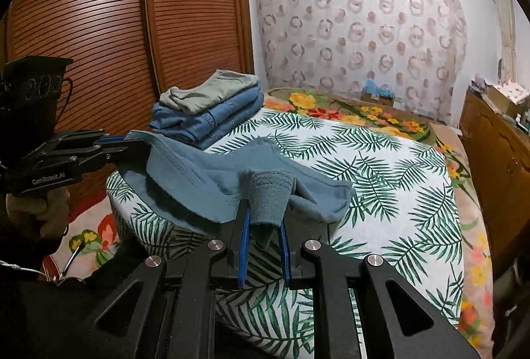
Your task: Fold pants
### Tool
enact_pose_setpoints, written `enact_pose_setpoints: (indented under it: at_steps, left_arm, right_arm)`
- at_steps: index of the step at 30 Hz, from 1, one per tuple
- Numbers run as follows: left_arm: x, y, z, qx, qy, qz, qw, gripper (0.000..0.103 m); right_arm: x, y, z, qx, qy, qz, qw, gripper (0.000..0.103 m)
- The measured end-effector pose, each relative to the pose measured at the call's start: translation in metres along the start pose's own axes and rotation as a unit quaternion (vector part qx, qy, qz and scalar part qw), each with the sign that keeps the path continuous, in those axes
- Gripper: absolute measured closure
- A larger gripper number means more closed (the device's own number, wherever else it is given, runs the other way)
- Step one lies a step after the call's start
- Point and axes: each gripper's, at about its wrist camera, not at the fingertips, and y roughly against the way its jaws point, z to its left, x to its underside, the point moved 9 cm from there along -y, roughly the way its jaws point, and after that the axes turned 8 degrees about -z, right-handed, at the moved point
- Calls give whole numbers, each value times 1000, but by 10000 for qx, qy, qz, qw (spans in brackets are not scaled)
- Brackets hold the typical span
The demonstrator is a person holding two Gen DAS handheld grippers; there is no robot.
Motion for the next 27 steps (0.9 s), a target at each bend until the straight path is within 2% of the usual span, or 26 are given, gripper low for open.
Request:
enact_pose_setpoints:
  at_steps: [10,27]
  left_arm:
    - [10,-24,22,-145,162,141,9997,93]
    - [-1,-64,53,-372,266,122,9989,93]
  right_arm:
    - [4,-24,-9,91,-22,169,9998,88]
    - [-12,-84,-25,317,12,266,9991,87]
